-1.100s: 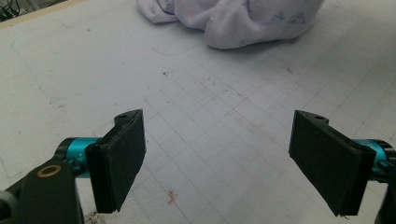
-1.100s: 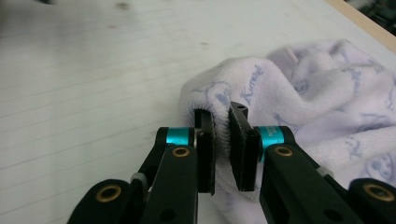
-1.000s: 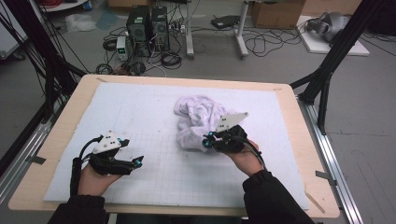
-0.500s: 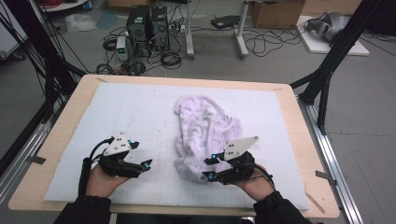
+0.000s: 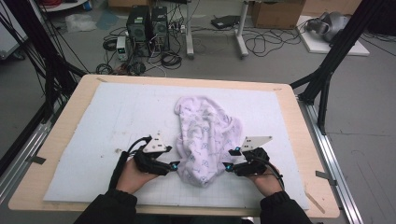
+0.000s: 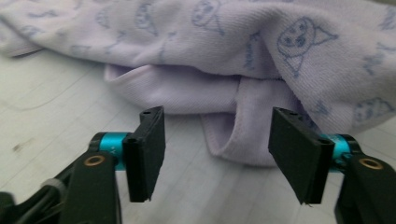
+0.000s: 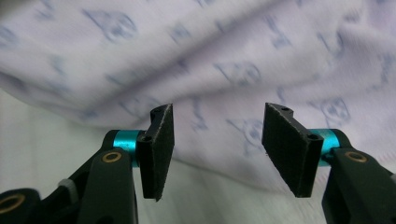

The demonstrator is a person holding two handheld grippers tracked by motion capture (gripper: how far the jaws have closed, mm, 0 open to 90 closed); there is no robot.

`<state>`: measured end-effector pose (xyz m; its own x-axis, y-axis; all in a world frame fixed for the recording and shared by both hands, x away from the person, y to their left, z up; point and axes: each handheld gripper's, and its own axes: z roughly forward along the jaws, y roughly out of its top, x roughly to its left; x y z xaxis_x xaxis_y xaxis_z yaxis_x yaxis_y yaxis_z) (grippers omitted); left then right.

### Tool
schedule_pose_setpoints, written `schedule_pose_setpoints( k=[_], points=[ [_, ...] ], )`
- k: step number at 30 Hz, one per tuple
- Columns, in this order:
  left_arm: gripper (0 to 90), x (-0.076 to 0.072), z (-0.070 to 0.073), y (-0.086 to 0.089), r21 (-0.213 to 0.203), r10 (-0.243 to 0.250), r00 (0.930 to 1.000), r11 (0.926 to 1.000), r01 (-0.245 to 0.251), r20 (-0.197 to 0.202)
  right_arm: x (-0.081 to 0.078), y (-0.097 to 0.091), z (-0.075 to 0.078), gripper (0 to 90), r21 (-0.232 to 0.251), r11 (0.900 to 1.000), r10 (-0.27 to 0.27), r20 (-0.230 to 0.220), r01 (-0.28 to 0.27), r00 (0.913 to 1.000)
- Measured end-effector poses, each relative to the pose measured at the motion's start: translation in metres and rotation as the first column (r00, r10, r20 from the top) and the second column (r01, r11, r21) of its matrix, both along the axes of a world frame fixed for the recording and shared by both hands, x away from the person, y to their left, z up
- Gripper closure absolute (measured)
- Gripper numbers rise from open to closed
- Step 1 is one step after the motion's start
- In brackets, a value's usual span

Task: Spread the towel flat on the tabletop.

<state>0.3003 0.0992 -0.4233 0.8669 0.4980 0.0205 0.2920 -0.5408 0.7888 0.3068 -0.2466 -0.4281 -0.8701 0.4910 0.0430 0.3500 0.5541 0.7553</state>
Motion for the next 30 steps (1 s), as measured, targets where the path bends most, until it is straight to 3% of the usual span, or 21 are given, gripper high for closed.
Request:
schedule_pose_setpoints(
  k=[4, 5, 6, 7, 9, 10, 12, 14, 18, 24, 30],
  points=[
    [49.7, 0.005, -0.007, -0.019, 0.032, -0.066, 0.9975, 0.9973, 0.066, -0.027, 0.003, 0.004, -0.010, 43.7, -0.017, 0.9996, 0.023, -0.038, -0.023, 0.9990],
    [61.1, 0.006, -0.009, -0.023, 0.044, -0.080, 0.9965, 0.9957, 0.081, -0.026, 0.004, 0.011, -0.013, 45.6, -0.043, 0.9980, 0.044, -0.032, -0.046, 0.9985],
    [61.1, 0.006, -0.011, -0.027, 0.062, -0.078, 0.9965, 0.9949, 0.080, -0.030, 0.004, 0.011, -0.013, 45.6, -0.043, 0.9980, 0.044, -0.032, -0.046, 0.9985],
    [67.8, 0.007, -0.012, -0.029, 0.073, -0.091, 0.9949, 0.9928, 0.094, -0.042, 0.004, 0.014, -0.015, 46.1, -0.063, 0.9966, 0.052, -0.029, -0.053, 0.9983],
    [83.6, 0.007, -0.014, -0.030, 0.077, -0.112, 0.9920, 0.9903, 0.116, -0.059, 0.005, 0.017, -0.016, 52.7, -0.044, 0.9980, 0.044, -0.034, -0.045, 0.9985],
    [83.6, 0.007, -0.013, -0.028, 0.076, -0.111, 0.9918, 0.9904, 0.115, -0.064, 0.005, 0.017, -0.016, 52.7, -0.044, 0.9980, 0.044, -0.034, -0.045, 0.9985],
    [85.4, 0.005, -0.009, -0.024, 0.084, -0.099, 0.9928, 0.9910, 0.105, -0.067, 0.006, 0.016, -0.016, 73.6, -0.031, 0.9974, 0.064, -0.041, -0.065, 0.9971],
    [85.9, 0.001, -0.004, -0.018, 0.081, -0.091, 0.9943, 0.9922, 0.095, -0.056, 0.007, 0.016, -0.016, 80.1, -0.017, 0.9950, 0.097, -0.058, -0.098, 0.9936],
    [86.0, -0.014, 0.005, 0.007, 0.019, -0.050, 0.9982, 0.9985, 0.051, -0.033, 0.004, 0.016, -0.012, 81.8, -0.033, 0.9936, 0.106, -0.044, -0.108, 0.9934],
    [86.0, -0.044, 0.015, 0.045, -0.023, -0.007, 0.9999, 0.9997, 0.007, -0.015, -0.009, 0.013, 0.002, 81.9, 0.020, 0.9912, 0.131, -0.024, -0.131, 0.9910],
    [86.0, -0.073, 0.015, 0.069, -0.035, 0.028, 0.9996, 0.9990, -0.028, 0.000, -0.022, 0.016, 0.007, 82.4, 0.018, 0.9863, 0.164, -0.015, -0.164, 0.9863]
  ],
)
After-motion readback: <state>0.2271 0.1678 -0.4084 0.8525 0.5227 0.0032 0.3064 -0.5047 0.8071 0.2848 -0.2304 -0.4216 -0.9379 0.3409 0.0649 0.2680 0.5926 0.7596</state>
